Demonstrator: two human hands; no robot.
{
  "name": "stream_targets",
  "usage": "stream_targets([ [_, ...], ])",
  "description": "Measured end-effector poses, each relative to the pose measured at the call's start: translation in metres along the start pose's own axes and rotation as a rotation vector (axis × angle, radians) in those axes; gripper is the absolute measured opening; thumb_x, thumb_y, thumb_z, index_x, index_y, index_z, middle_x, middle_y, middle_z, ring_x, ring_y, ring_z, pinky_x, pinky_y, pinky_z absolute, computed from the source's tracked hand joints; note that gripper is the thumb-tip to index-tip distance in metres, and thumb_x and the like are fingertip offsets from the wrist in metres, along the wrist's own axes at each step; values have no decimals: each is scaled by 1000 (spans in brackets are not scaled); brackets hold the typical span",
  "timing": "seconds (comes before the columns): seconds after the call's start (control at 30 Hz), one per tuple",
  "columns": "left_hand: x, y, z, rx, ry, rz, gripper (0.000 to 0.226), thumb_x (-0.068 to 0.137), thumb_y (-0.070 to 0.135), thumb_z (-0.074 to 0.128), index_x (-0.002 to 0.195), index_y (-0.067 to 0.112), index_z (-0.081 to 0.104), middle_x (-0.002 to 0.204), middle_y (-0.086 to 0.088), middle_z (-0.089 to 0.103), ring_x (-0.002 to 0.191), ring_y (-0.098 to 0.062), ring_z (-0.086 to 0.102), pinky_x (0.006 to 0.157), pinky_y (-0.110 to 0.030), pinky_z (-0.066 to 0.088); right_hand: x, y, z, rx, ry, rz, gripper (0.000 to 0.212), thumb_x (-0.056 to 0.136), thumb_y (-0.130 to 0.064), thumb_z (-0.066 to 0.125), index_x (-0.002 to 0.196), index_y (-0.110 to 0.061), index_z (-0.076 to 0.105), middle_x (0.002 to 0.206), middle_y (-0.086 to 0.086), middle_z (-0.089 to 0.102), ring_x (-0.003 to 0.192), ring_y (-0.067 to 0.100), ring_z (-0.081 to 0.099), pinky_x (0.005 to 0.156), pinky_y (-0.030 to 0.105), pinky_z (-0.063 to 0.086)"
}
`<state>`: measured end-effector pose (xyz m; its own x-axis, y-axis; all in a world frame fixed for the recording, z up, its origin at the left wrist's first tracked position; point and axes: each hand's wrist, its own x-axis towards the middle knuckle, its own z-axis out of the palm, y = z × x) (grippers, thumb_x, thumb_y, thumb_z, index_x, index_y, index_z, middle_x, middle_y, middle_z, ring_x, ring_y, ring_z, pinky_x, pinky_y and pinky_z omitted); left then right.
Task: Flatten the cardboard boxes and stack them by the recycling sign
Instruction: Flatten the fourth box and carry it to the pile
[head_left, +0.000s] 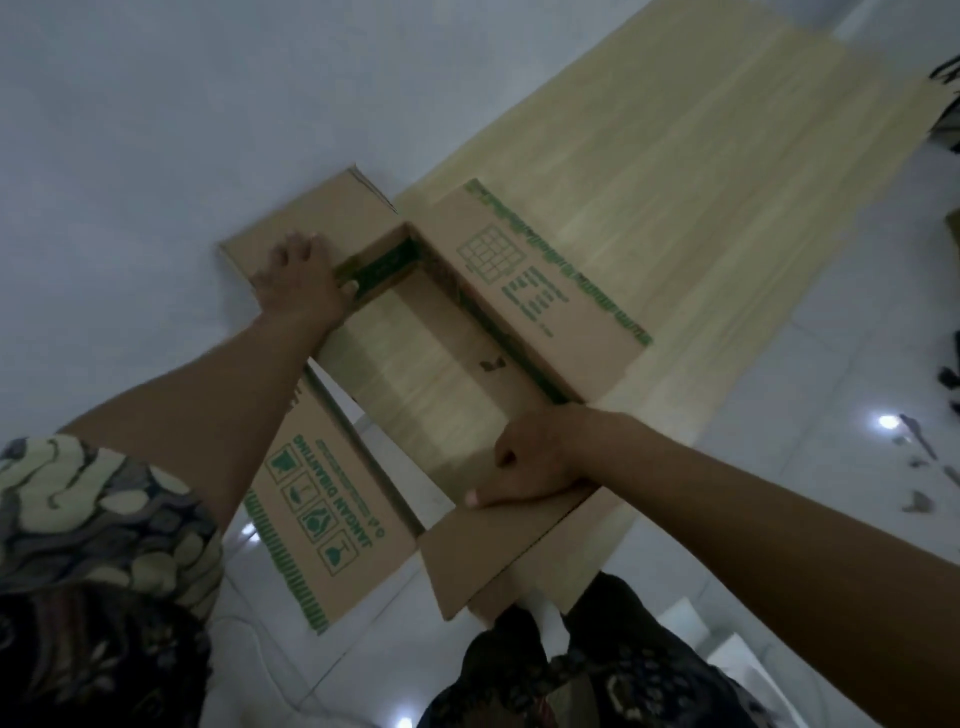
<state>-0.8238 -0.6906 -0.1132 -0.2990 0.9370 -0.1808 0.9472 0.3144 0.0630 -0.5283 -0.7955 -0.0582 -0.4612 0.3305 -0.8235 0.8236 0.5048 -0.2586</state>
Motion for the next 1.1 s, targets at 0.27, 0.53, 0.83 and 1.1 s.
stream_targets([
  [0.27, -2, -6, 31, -115, 195, 80, 29, 96, 34, 51, 99, 7, 63, 94, -18, 61, 83, -37, 59, 76, -45, 51, 35, 14, 62, -160, 756, -19, 86, 87, -82, 18, 49, -16, 56, 46, -3, 52, 40, 13, 44, 51, 24, 39],
  [0.53, -6, -10, 38, -144, 312, 131, 31, 99, 36, 49, 102, 9, 65, 93, -17, 67, 81, -34, 61, 74, -40, 45, 61, 22, 77, -122, 1179, -100, 65, 94, -58, 40, 43, -17, 46, 40, -6, 37, 33, 14, 28, 45, 17, 20],
  [0.83, -43, 61, 29, -191, 124, 26, 72, 95, 59, 39, 151, 16, 25, 159, -13, 22, 147, -33, 16, 116, -59, 10, 29, 46, 52, 128, 1211, -13, 43, 99, -52, 42, 88, -20, 68, 84, -1, 67, 72, 15, 61, 63, 37, 53],
  [1.1, -70, 181, 18, -780, -141, -198, 107, 67, 88, 43, 151, 25, 26, 152, -5, 36, 137, -26, 38, 108, -49, 38, 11, 133, -2, 577, 994, 412, 75, 96, -52, 46, 155, -13, 22, 150, 12, 44, 135, 31, 44, 109, 50, 39],
])
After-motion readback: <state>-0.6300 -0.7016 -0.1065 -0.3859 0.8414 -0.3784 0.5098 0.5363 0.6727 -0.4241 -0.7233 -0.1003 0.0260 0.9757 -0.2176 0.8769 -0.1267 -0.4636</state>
